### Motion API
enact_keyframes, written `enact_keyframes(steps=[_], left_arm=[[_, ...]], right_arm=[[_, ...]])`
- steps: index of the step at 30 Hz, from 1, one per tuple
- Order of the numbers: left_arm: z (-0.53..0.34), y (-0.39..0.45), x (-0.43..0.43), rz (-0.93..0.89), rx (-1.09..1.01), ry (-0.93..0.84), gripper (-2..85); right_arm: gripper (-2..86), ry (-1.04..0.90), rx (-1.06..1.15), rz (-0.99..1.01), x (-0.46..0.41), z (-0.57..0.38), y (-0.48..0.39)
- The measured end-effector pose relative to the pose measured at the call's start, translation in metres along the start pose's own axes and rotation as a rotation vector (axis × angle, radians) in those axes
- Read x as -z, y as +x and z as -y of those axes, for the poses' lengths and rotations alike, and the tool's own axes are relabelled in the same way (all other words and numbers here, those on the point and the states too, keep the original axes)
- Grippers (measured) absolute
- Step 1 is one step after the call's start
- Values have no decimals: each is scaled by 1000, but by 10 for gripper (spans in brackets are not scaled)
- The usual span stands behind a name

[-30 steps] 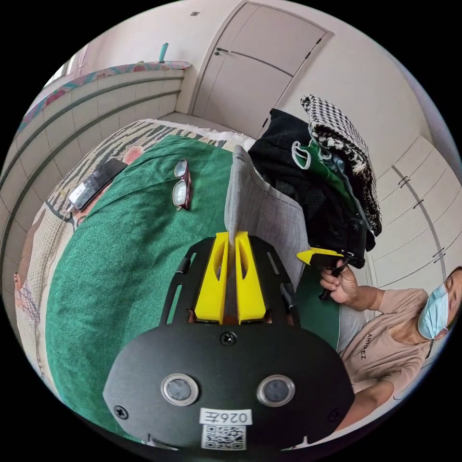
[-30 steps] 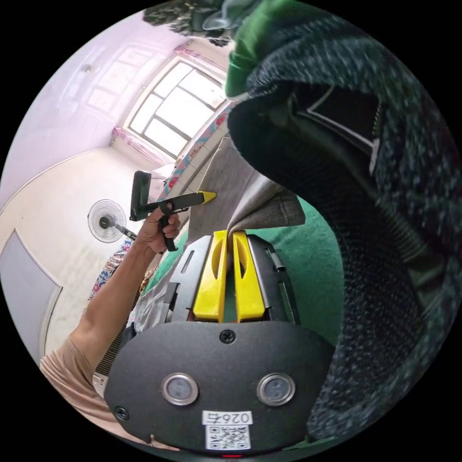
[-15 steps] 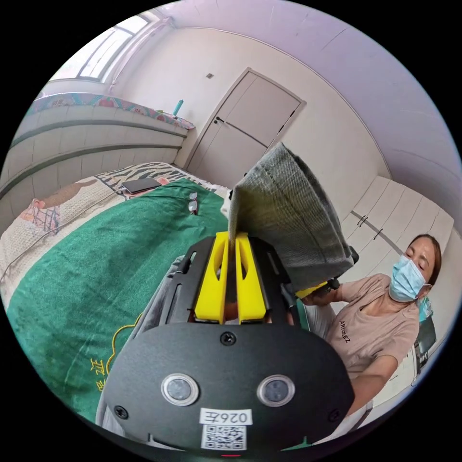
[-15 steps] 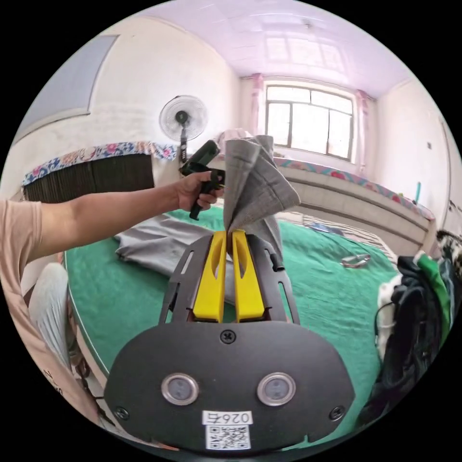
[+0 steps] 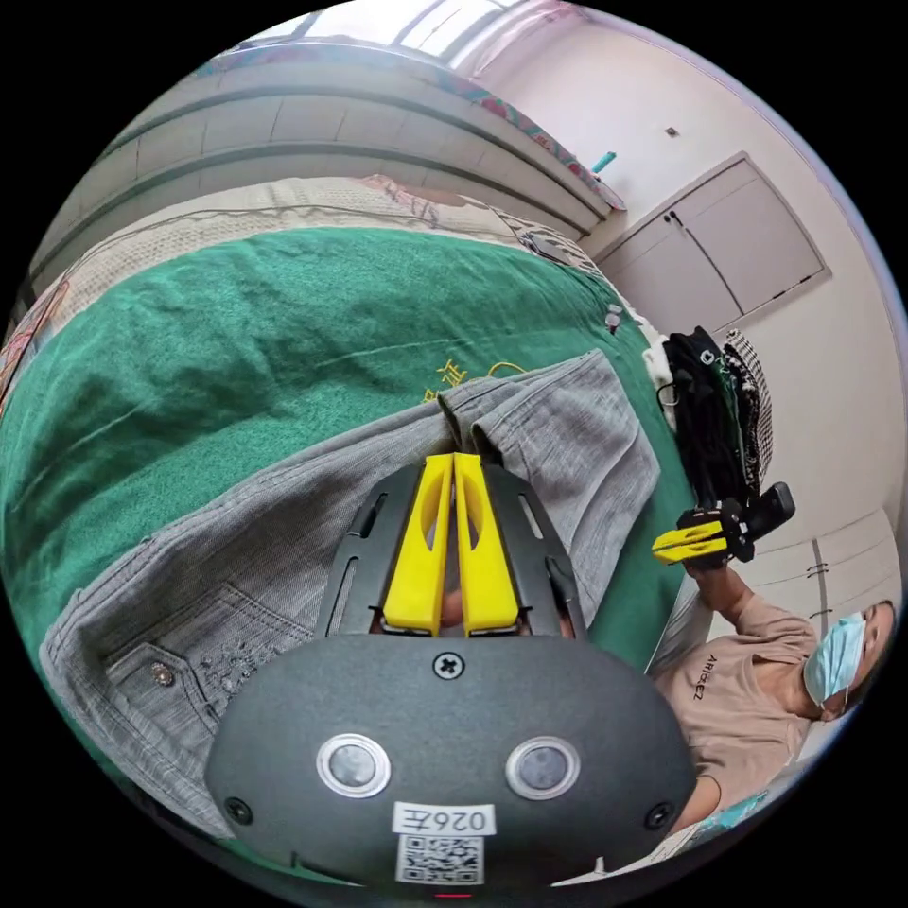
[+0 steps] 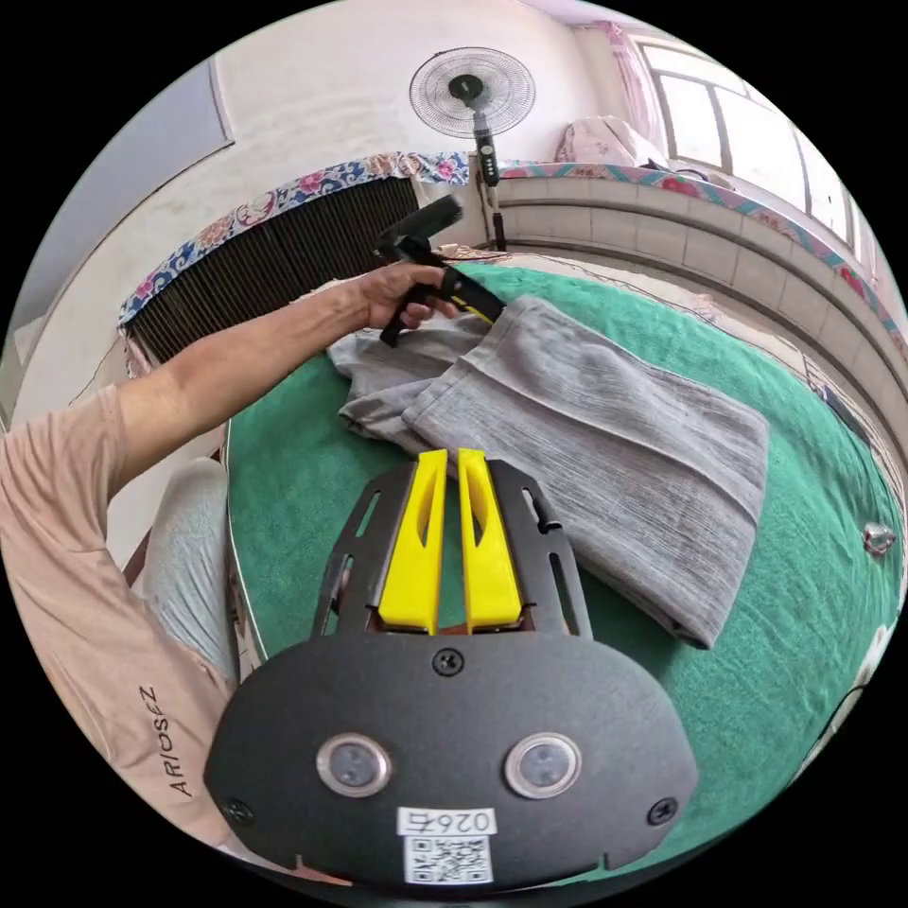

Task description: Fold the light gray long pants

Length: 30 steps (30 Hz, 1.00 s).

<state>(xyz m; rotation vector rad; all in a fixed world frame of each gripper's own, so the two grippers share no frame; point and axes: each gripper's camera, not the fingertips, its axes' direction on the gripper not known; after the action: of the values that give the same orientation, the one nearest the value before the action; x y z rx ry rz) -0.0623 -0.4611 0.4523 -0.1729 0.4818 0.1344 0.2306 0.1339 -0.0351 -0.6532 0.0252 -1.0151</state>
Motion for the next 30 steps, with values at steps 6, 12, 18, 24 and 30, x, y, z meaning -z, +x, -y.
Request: enact_keyframes(steps=[6,12,18,24,30], left_arm=[[-33,88,33,106,-124,363,-10],[-20,123,-76,299,-200,-18,-9],[-33,153,-26,208,-79,230,-10],[0,250,-57,172,-246,238,-7],[64,310,-148,157,-199,-64,131]], right_arm=[[-8,109,-225,-191,37,-5,56],[-9,-85,-397,-157,7,-15,111],[-5,83,-474,-219,69,-26,126],[56,156,-669,-16,86,-63,172],[99,134,-727,109,65,-76,187]])
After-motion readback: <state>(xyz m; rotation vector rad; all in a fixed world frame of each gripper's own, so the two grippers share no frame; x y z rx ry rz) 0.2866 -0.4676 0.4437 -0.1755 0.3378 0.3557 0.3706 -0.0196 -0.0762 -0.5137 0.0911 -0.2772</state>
